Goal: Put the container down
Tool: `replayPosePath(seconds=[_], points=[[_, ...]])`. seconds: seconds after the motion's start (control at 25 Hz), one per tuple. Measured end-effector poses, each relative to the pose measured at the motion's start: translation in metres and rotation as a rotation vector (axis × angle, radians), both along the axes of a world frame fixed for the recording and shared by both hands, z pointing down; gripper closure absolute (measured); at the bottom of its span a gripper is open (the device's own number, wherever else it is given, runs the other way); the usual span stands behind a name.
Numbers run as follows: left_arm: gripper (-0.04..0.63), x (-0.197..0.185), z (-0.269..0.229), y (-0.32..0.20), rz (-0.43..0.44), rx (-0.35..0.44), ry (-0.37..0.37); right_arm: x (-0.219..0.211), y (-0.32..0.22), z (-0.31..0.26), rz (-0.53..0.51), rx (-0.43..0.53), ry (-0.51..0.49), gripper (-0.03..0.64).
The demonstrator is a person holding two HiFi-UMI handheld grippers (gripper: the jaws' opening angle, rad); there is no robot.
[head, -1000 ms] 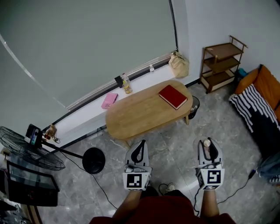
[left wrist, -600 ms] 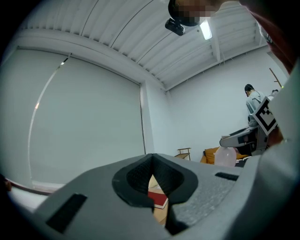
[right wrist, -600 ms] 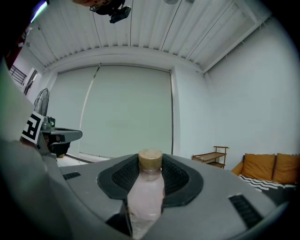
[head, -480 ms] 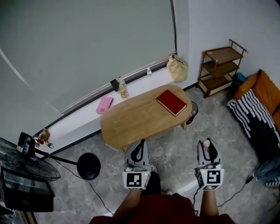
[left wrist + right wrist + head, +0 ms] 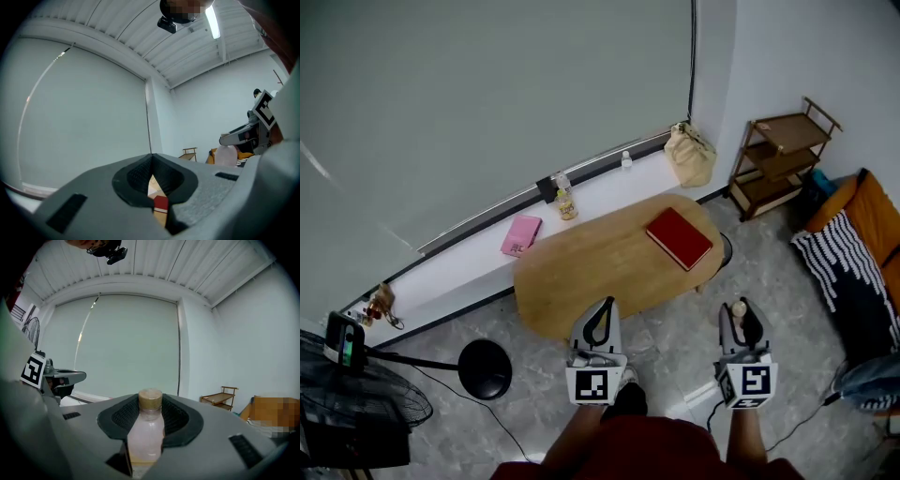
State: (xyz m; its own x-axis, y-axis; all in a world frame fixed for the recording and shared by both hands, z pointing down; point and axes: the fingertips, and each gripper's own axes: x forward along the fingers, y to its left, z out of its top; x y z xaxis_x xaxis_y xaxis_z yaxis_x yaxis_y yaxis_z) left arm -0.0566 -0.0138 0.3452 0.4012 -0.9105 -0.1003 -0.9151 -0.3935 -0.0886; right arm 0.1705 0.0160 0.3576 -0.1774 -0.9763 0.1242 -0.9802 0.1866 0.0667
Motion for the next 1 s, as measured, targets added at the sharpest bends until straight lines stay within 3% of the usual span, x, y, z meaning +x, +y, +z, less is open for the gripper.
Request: replayPosePath(seconds=[0.52, 1.0], points=[[0.591, -0.080, 0.019, -0.103, -0.035, -0.040, 0.056, -0.081, -0.107, 0.014, -0.040, -0.039, 0.033, 0.476], [0.591, -0.075, 0.045, -0.168, -0.037, -0.068, 0.047, -0.083, -0.189, 0.059, -0.100, -0.109, 0.026, 0.476]])
